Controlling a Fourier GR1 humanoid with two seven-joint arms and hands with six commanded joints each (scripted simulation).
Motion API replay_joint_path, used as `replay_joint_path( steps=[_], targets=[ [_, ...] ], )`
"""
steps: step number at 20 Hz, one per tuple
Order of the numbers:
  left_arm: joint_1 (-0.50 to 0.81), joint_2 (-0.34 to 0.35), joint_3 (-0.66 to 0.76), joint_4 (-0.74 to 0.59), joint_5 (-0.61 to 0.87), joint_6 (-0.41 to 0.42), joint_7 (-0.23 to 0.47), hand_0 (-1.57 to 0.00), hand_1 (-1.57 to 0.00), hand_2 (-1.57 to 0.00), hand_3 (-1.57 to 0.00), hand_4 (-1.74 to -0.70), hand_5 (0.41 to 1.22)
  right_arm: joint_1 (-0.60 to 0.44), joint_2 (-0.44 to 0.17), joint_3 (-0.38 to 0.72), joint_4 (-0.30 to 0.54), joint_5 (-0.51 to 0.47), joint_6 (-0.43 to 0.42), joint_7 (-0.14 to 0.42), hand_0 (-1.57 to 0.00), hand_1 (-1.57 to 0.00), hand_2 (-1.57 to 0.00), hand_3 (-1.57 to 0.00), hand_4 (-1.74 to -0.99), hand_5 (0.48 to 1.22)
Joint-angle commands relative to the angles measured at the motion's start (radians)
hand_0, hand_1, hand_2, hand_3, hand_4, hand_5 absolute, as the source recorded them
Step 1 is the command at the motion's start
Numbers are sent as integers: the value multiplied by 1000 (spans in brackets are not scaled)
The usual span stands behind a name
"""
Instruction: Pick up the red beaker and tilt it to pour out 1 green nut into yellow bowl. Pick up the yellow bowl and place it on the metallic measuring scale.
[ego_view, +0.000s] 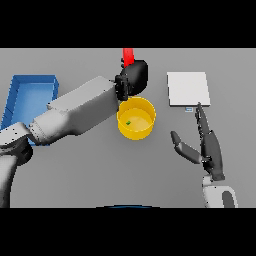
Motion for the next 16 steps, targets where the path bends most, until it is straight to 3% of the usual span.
replay_joint_path(
  steps=[1, 5, 7, 11, 14, 16],
  targets=[
    [-26, 1, -4, 7, -6, -3, -15, -1571, -1571, -1571, -1570, -1732, 1221, 9, 2, 7, 6, 8, 0, -13, 1, 1, 1, 1, -1138, 572],
    [-201, 39, 57, 93, 1, 5, -57, -1571, -1571, -1571, -1571, -1727, 1221, 4, -1, 7, 3, 9, 1, -24, 1, 1, 1, 1, -1133, 557],
    [-239, 74, 119, 150, 27, 50, -40, -1571, -1571, -1571, -1571, -1720, 1221, -3, -4, 10, -3, 3, 10, -20, 1, 1, 1, 1, -1131, 553],
    [-332, 128, 330, 290, 163, 9, 52, -1571, -1571, -1571, -1571, -1728, 1221, -11, -1, 14, 7, -9, 25, -22, 1, 1, 1, 1, -1104, 563],
    [-335, 208, 591, 408, 371, -32, 163, -1571, -1571, -1571, -1509, -1735, 1221, -26, -11, 6, 32, -25, 38, -37, 1, 1, 1, 1, -1105, 578],
    [-305, 264, 745, 471, 512, -28, 186, -1571, -1571, -1571, -1520, -1737, 1221, -37, -11, 9, 34, -27, 43, -38, 1, 1, 1, 1, -1116, 582]
  ],
)
